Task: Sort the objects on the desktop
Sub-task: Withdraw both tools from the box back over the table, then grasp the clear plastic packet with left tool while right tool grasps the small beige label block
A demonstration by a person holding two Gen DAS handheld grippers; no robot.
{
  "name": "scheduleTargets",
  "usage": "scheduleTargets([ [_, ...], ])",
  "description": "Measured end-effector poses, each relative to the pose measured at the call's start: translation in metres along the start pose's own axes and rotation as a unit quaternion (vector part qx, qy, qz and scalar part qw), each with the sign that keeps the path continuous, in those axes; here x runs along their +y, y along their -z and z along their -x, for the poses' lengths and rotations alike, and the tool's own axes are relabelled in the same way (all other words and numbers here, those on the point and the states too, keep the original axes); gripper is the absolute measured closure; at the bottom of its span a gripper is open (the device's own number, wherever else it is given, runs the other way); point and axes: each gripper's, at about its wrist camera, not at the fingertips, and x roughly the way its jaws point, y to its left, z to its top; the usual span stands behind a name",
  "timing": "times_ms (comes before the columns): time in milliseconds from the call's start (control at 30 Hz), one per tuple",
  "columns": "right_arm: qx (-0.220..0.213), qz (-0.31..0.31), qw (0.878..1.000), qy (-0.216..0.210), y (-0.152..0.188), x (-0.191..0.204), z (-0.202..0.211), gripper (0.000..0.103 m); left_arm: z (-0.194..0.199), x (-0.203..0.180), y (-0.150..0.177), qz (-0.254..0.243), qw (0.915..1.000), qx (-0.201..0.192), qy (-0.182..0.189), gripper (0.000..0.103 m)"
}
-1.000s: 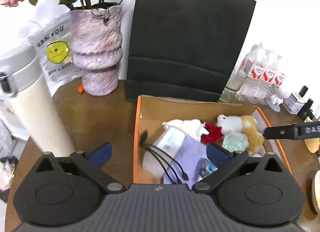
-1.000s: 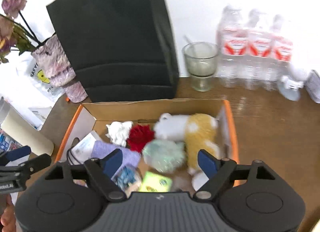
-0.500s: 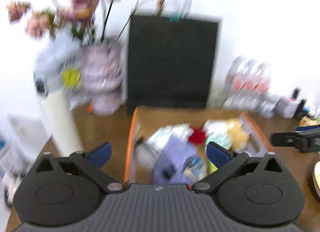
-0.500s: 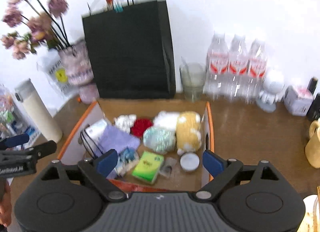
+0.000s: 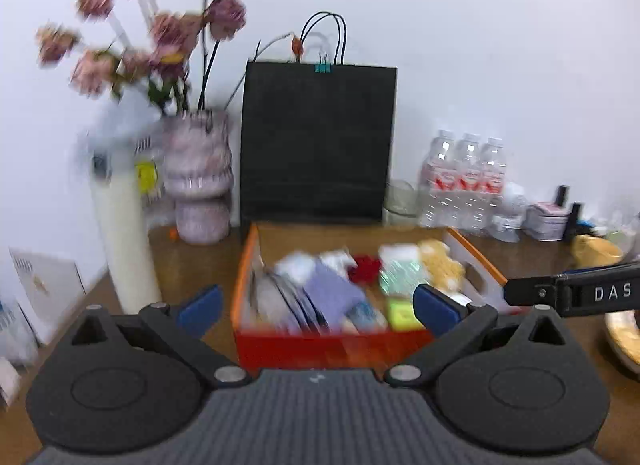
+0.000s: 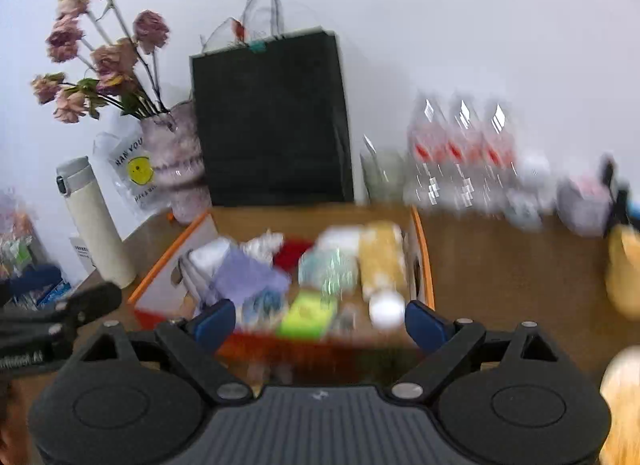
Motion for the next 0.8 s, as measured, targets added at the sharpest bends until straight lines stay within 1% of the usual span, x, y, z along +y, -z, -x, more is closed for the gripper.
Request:
scheduleTargets([
  [33,-0.004,-0.004,1.0,-0.013,0.016,0.0,0.009,0.011,0.008,0.002,0.014,0.012,0.9998,0.008,0.015,0.0],
  [67,-0.003,-0.002,1.0,-0.016,0.03,0.002,0.016,0.011,0.016,0.002,0.029,0.02,0.9993,0.021,0.025,0.0],
  [100,0.003,0.002,1.0,-0.011,0.046,0.004,0.022,0.011,0.022,0.002,0.042,0.024,0.9989,0.035,0.023,0.0],
  [133,0.008,0.005,1.0,-0.001,0.062,0.006,0.028,0.011,0.031,0.001,0.059,0.031,0.9985,0.043,0.009,0.0],
  [167,0.007,0.005,1.0,0.01,0.08,0.009,0.039,0.011,0.041,0.001,0.073,0.039,0.9984,0.042,-0.004,0.0],
  [200,0.0,0.006,1.0,0.008,0.097,0.011,0.051,0.011,0.051,0.001,0.088,0.05,0.9978,0.038,-0.02,0.0],
  [233,-0.004,0.011,1.0,-0.001,0.113,0.014,0.063,0.011,0.063,0.0,0.105,0.057,0.9973,0.038,-0.027,0.0],
  [300,-0.005,0.026,1.0,-0.017,0.143,0.018,0.084,0.011,0.082,-0.002,0.129,0.052,0.9971,0.048,-0.026,0.0],
  [367,-0.008,0.039,0.999,-0.009,0.166,0.022,0.1,0.011,0.095,-0.002,0.144,0.048,0.9966,0.051,-0.044,0.0],
  [433,-0.017,0.052,0.998,-0.002,0.181,0.023,0.109,0.011,0.102,0.0,0.152,0.051,0.9958,0.044,-0.061,0.0],
  [533,-0.018,0.053,0.998,0.008,0.183,0.023,0.108,0.012,0.098,0.005,0.149,0.052,0.9942,0.048,-0.081,0.0],
  [567,-0.015,0.05,0.999,0.004,0.18,0.021,0.106,0.013,0.097,0.005,0.148,0.05,0.9944,0.047,-0.08,0.0],
  [600,-0.016,0.046,0.999,-0.005,0.178,0.019,0.104,0.016,0.096,0.004,0.145,0.045,0.9953,0.043,-0.075,0.0],
  [633,-0.019,0.046,0.999,-0.011,0.176,0.018,0.101,0.022,0.096,0.001,0.143,0.035,0.9964,0.038,-0.067,0.0],
  [667,-0.017,0.048,0.999,-0.012,0.173,0.017,0.096,0.033,0.094,0.0,0.141,0.018,0.9976,0.031,-0.06,0.0],
  [700,-0.011,0.05,0.999,-0.01,0.17,0.016,0.089,0.04,0.091,-0.002,0.139,0.002,0.9978,0.026,-0.061,0.0],
  [733,-0.004,0.05,0.999,-0.009,0.166,0.014,0.083,0.052,0.086,-0.004,0.137,-0.011,0.9976,0.025,-0.063,0.003],
  [767,0.002,0.05,0.999,-0.012,0.163,0.012,0.077,0.057,0.078,-0.005,0.133,-0.025,0.9974,0.03,-0.06,0.013],
  [800,0.007,0.052,0.999,-0.014,0.16,0.011,0.07,0.064,0.07,-0.005,0.128,-0.03,0.9977,0.032,-0.051,0.02],
])
